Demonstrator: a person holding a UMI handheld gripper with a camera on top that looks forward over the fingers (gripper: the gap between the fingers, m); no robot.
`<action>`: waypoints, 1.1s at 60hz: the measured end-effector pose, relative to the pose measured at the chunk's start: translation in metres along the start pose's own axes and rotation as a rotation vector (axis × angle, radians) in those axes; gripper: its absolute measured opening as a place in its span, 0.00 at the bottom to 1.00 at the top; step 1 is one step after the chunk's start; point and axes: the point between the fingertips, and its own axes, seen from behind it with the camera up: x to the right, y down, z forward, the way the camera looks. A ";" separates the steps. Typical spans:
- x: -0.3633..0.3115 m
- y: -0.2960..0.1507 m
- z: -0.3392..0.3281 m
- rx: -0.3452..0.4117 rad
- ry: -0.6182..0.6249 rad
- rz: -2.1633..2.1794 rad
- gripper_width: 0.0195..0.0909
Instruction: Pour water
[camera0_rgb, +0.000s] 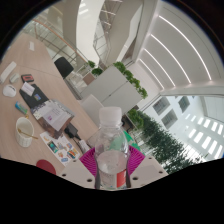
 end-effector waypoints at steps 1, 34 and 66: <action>-0.012 -0.009 0.004 0.004 -0.005 -0.075 0.20; -0.165 -0.070 0.058 0.077 -0.045 -1.583 0.20; -0.087 -0.046 0.020 0.175 -0.293 0.733 0.43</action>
